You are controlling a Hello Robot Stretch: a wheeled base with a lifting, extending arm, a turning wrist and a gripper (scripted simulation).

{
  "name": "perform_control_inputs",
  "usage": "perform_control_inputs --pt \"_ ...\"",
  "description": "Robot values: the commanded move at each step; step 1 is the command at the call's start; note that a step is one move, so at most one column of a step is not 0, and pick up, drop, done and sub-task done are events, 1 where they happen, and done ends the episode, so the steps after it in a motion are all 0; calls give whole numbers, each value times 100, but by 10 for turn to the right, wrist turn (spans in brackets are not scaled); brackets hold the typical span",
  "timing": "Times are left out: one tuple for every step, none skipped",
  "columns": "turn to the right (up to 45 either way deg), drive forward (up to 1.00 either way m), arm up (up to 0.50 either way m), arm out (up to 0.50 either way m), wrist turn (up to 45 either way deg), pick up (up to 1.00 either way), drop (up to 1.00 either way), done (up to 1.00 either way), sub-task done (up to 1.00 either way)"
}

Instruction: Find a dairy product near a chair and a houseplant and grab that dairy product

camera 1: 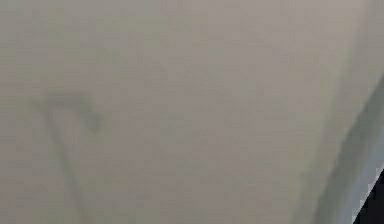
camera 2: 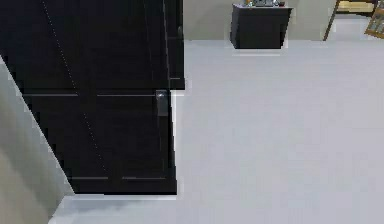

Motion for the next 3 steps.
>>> perform_control_inputs --pt "-450 0 0 0 0 0 0 0 0" --pt "-390 0 0 0 0 0 0 0 0" --pt "0 30 0 0 0 0 0 0 0"
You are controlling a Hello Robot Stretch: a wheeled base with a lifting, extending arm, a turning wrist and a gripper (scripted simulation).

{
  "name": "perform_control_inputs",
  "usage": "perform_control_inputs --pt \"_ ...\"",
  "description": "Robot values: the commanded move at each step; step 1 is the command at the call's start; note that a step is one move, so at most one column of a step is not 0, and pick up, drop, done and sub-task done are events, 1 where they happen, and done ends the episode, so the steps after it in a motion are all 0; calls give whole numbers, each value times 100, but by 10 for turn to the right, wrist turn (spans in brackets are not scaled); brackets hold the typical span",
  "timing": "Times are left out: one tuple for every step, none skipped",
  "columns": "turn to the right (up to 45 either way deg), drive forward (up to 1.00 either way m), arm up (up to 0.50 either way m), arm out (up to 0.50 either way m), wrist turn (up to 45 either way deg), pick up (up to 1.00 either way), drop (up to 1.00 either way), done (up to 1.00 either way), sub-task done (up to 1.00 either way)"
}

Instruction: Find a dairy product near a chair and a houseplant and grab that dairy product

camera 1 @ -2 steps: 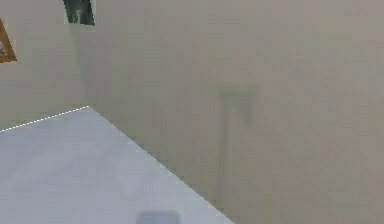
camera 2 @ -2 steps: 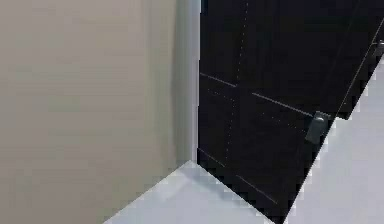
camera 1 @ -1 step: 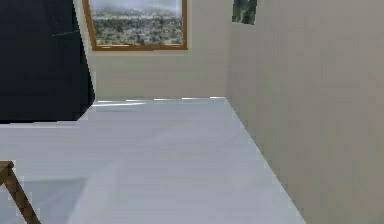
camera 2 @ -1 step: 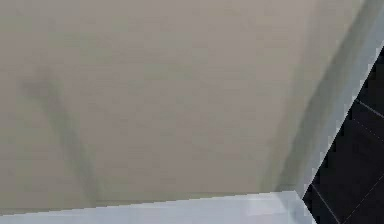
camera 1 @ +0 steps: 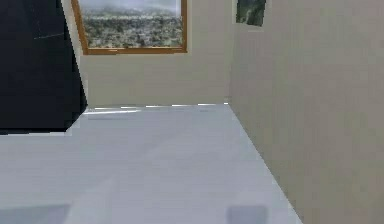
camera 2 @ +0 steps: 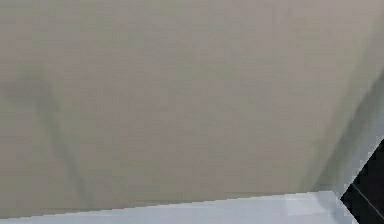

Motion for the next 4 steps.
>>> perform_control_inputs --pt "-450 0 0 0 0 0 0 0 0" --pt "450 0 0 0 0 0 0 0 0" --pt "210 0 0 0 0 0 0 0 0" --pt "0 30 0 0 0 0 0 0 0"
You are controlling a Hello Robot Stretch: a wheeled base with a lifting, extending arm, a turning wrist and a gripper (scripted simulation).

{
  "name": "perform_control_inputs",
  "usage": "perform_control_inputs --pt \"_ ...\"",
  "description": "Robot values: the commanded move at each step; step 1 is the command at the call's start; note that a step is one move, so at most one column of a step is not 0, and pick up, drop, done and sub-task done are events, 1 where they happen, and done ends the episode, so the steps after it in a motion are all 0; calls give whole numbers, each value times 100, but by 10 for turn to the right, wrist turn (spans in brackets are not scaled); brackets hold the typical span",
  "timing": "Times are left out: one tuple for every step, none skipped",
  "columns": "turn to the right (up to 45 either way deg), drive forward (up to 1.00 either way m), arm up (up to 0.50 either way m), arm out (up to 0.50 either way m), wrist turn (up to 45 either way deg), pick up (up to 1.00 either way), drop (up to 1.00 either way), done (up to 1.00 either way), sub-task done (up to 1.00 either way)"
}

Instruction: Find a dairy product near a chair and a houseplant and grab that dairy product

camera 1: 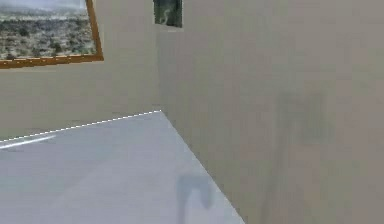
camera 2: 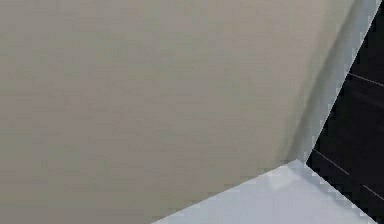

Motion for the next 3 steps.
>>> perform_control_inputs --pt "-450 0 0 0 0 0 0 0 0" --pt "-180 0 0 0 0 0 0 0 0" --pt "0 100 0 0 0 0 0 0 0"
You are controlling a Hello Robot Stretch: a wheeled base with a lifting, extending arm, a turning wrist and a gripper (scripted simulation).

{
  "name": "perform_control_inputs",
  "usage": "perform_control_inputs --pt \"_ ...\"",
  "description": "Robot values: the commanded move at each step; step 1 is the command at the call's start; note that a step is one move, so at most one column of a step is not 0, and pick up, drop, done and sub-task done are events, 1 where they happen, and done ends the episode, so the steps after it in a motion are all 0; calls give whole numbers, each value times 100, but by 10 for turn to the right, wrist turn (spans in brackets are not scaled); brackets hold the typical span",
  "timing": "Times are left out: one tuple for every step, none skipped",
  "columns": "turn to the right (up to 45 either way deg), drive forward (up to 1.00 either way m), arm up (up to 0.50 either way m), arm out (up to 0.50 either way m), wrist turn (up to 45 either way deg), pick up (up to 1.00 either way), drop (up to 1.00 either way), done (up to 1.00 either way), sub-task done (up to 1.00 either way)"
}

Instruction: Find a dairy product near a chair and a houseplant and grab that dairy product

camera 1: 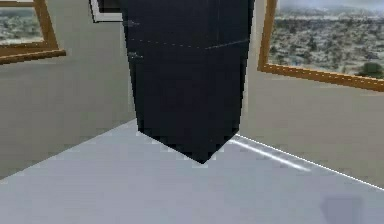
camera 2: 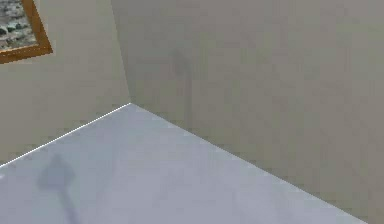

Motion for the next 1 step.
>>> perform_control_inputs --pt "-30 0 0 0 0 0 0 0 0"
